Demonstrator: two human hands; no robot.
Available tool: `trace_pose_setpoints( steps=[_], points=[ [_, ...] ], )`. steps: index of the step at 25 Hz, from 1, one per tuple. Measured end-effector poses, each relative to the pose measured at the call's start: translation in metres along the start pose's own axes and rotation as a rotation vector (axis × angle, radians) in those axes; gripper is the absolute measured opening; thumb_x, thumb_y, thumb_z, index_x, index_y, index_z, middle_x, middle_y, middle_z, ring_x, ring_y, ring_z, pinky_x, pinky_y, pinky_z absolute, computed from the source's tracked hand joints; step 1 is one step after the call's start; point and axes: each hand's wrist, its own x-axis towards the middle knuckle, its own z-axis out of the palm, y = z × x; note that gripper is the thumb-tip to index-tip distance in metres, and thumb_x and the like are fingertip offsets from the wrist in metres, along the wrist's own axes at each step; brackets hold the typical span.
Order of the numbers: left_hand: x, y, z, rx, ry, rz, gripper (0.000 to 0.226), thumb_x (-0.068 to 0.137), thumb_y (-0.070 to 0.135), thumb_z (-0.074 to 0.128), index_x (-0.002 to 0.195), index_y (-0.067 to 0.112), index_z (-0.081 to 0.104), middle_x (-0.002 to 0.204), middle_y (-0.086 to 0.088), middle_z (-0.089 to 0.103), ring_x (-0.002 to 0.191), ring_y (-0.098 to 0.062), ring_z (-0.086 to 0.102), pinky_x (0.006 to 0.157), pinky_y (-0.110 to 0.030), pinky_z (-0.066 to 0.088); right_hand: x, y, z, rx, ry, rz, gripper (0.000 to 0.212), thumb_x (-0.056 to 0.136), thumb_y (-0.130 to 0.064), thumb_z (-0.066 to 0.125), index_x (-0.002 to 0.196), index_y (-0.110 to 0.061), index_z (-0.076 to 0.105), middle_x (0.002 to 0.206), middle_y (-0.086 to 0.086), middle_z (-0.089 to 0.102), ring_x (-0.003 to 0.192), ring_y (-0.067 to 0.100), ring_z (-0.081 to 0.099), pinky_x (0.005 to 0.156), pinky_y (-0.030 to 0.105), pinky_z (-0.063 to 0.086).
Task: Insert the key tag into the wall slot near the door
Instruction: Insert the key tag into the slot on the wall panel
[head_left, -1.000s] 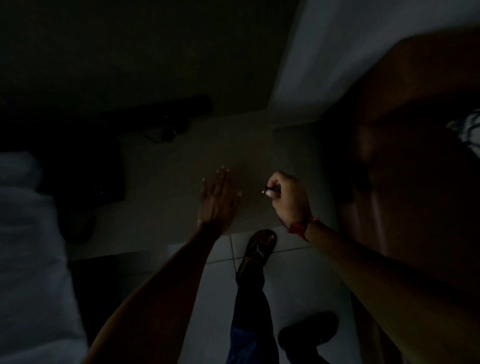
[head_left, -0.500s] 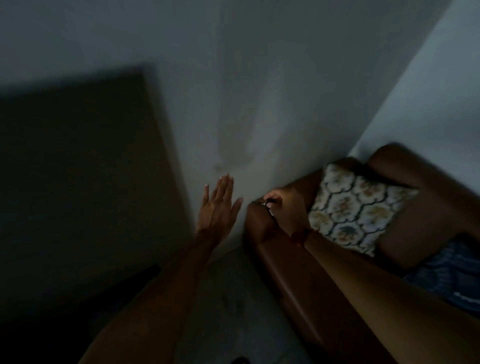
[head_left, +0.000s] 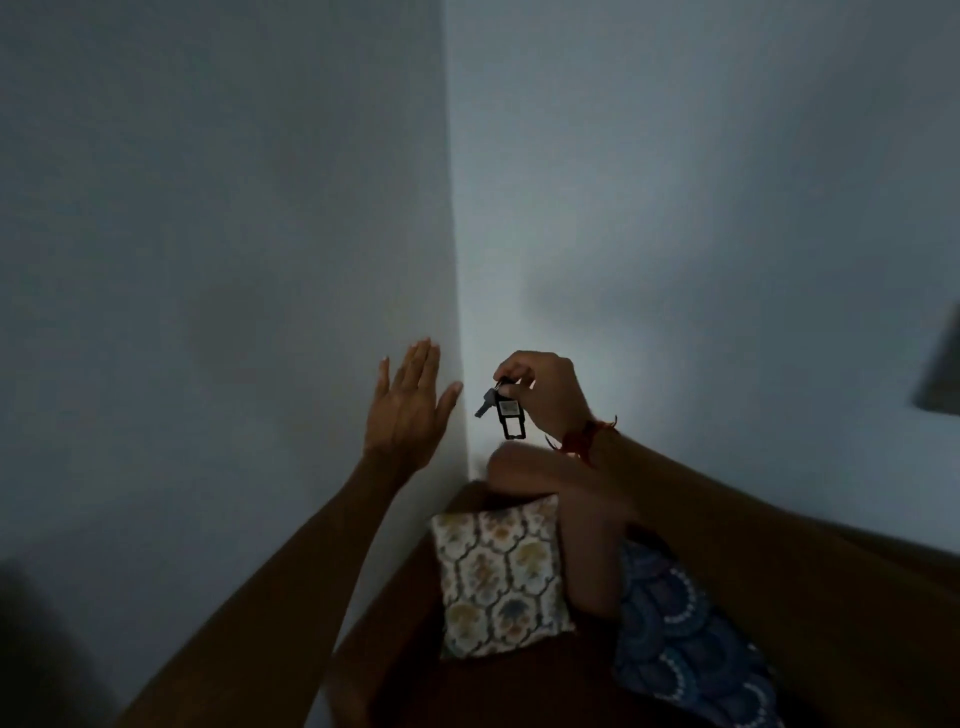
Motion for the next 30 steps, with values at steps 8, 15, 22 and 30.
trace_pose_setpoints(
  steps=[8, 15, 22, 30],
  points=[
    [0.116, 0.239, -0.018, -0.120, 0.162, 0.274, 0.070, 0.107, 0.053, 0.026, 0.155, 0.002, 0.036, 0.163, -0.016, 0.036, 0.154, -0.028, 0.028, 0.126, -0.055, 0.020, -0.015, 0.031, -0.266, -0.185, 0.267, 0.024, 0.015, 0.072, 0.002, 0.071, 0.081, -0.010, 0.072, 0.077, 0.010, 0.075, 0.057, -0.008, 0.060, 0.053, 0.001, 0.040],
    [0.166, 0.452, 0.000, -0.243, 0.191, 0.372, 0.076, 0.105, 0.058, 0.020, 0.158, 0.004, 0.030, 0.167, -0.014, 0.029, 0.157, -0.024, 0.021, 0.127, -0.054, 0.016, -0.073, 0.083, -0.456, -0.341, 0.431, 0.054, 0.013, 0.072, 0.004, 0.072, 0.082, -0.004, 0.073, 0.078, 0.013, 0.074, 0.056, -0.016, 0.057, 0.053, -0.001, 0.040],
    [0.185, 0.597, 0.032, -0.310, 0.160, 0.482, 0.076, 0.105, 0.058, 0.021, 0.158, 0.004, 0.029, 0.167, -0.014, 0.029, 0.157, -0.025, 0.020, 0.127, -0.054, 0.015, -0.121, 0.142, -0.575, -0.410, 0.503, 0.160, 0.013, 0.075, -0.001, 0.074, 0.086, -0.008, 0.073, 0.077, 0.007, 0.071, 0.055, -0.013, 0.057, 0.052, -0.001, 0.040],
    [0.235, 0.708, 0.092, -0.358, 0.118, 0.577, 0.077, 0.104, 0.058, 0.020, 0.158, 0.005, 0.028, 0.167, -0.014, 0.027, 0.157, -0.025, 0.018, 0.127, -0.055, 0.013, -0.133, 0.223, -0.668, -0.465, 0.574, 0.257, 0.011, 0.078, -0.001, 0.072, 0.086, -0.010, 0.074, 0.083, 0.010, 0.074, 0.059, -0.002, 0.059, 0.054, -0.001, 0.042]
  ],
)
